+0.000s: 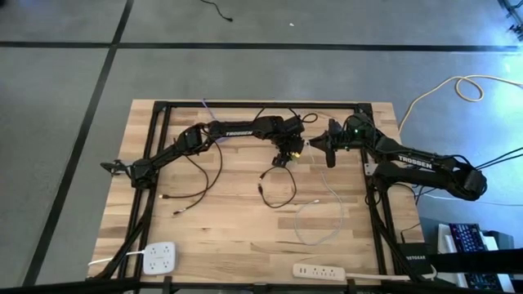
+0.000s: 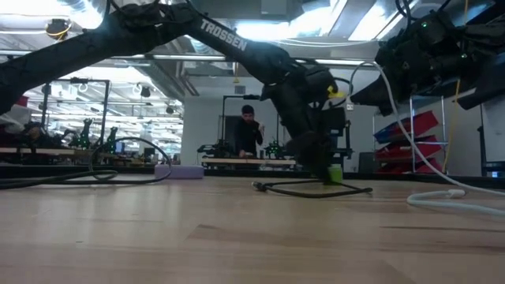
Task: Insert USB
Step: Insert the white usb cable into the green charger adapter
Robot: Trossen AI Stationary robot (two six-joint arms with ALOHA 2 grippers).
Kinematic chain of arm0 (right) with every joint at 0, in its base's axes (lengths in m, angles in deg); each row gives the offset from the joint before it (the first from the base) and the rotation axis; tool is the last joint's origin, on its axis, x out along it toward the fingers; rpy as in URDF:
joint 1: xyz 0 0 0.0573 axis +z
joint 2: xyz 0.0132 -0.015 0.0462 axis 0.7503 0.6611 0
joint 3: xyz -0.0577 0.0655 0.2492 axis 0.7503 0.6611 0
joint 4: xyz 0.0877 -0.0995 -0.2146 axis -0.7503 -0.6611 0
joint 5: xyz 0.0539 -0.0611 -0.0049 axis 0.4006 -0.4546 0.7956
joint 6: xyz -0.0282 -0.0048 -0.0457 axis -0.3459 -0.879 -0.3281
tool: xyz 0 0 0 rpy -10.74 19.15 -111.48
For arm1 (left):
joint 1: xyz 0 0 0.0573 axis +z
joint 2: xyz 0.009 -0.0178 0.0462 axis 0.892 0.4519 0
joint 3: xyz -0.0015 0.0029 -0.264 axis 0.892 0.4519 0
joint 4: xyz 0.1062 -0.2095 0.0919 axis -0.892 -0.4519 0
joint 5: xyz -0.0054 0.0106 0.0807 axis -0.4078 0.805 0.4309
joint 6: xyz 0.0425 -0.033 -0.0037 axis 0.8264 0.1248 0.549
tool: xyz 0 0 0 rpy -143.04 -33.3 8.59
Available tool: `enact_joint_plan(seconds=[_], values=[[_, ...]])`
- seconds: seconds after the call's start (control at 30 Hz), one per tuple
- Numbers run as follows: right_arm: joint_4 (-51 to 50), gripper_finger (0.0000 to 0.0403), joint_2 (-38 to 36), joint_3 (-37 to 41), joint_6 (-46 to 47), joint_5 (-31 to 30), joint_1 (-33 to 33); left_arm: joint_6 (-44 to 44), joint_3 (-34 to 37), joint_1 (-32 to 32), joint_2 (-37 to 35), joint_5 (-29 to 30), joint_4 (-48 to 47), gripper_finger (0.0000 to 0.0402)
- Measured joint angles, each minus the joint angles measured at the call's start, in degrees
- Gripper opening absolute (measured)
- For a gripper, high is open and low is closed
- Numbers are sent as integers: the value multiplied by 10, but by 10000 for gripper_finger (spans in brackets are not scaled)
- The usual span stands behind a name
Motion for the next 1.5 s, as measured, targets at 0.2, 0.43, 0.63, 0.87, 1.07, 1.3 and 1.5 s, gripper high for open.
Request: enact_joint_plan(seconds=[0.2, 0.43, 0.63, 0.87, 1.07, 1.3, 1.5], values=[[0, 0, -1, 0, -8, 12, 0, -6, 0, 1, 0, -5, -5, 227], [0, 0, -2, 0, -10, 23, 0, -3, 0, 1, 0, -15, -4, 195], [0, 0, -3, 0, -13, 106, 0, -1, 0, 2, -1, -18, -6, 125], [88, 0, -23, 0, -10, 251, 29, 29, 0, -9, -31, -81, -111, 125], [194, 0, -25, 0, -19, 362, 122, 103, 1, -15, -91, -218, -268, 125], [249, 0, -24, 0, -87, 342, 251, 195, 0, -79, -187, -374, -313, 125], [305, 0, -19, 0, -105, 314, 312, 200, 0, -147, -245, -309, -293, 125]])
